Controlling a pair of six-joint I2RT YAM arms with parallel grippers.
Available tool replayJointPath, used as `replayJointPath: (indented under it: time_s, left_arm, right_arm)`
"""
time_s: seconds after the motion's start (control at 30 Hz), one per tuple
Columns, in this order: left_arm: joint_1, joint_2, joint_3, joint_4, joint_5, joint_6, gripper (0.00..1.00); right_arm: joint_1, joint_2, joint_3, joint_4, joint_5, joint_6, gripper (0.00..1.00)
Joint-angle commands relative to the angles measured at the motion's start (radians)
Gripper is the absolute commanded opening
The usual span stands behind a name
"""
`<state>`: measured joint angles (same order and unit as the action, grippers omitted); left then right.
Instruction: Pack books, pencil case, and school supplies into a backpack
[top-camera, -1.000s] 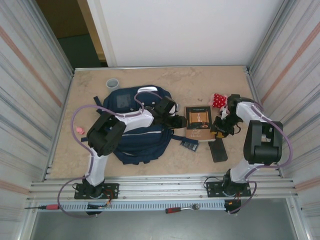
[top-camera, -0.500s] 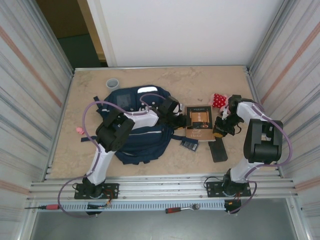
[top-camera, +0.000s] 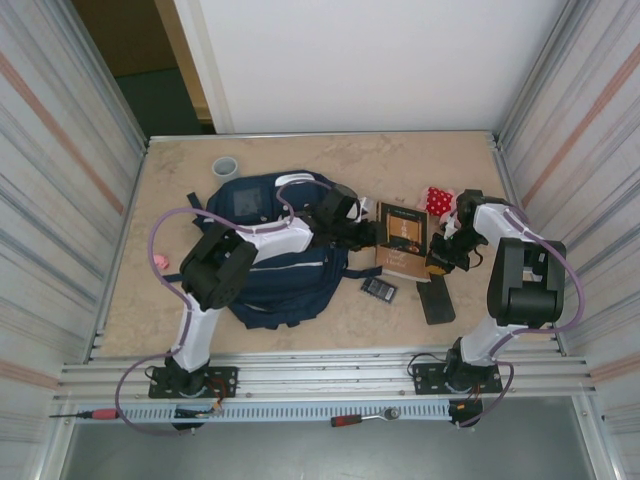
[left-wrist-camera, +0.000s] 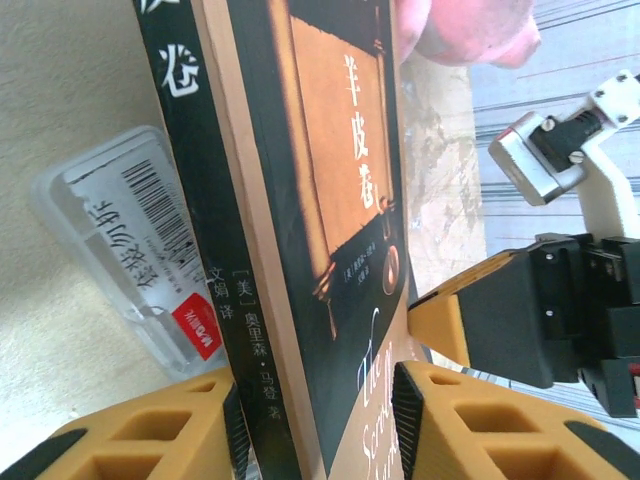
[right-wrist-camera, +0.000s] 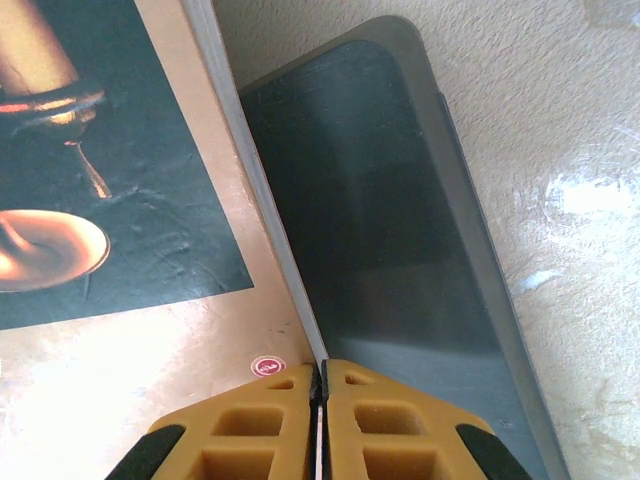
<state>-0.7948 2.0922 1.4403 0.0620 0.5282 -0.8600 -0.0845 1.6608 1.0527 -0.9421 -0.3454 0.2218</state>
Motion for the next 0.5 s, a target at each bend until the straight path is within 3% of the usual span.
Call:
replayJointPath:
  time_s: [0.0, 0.2, 0.3, 0.47]
  left_arm:
    - [-0.022, -0.004, 0.045, 0.018, 0.032, -0.006, 0.42]
    - [-0.041, 0.094, 0.098, 0.021, 0.035, -0.026, 0.37]
    - [-0.049, 0.109, 0.144, -0.056, 0.000, 0.011, 0.27]
    - [-0.053, 0.063, 0.167, -0.154, -0.080, 0.109, 0.01]
  right_arm:
    - [0.011, 0.001, 0.012, 0.009, -0.041, 0.004, 0.09]
    - [0.012, -0.009, 0.012, 0.021, -0.051, 0.005, 0.10]
    - [0.009, -0.015, 0.014, 0.021, -0.053, 0.005, 0.11]
    - [0.003, -0.076, 0.033, 0.005, -0.067, 0.016, 0.17]
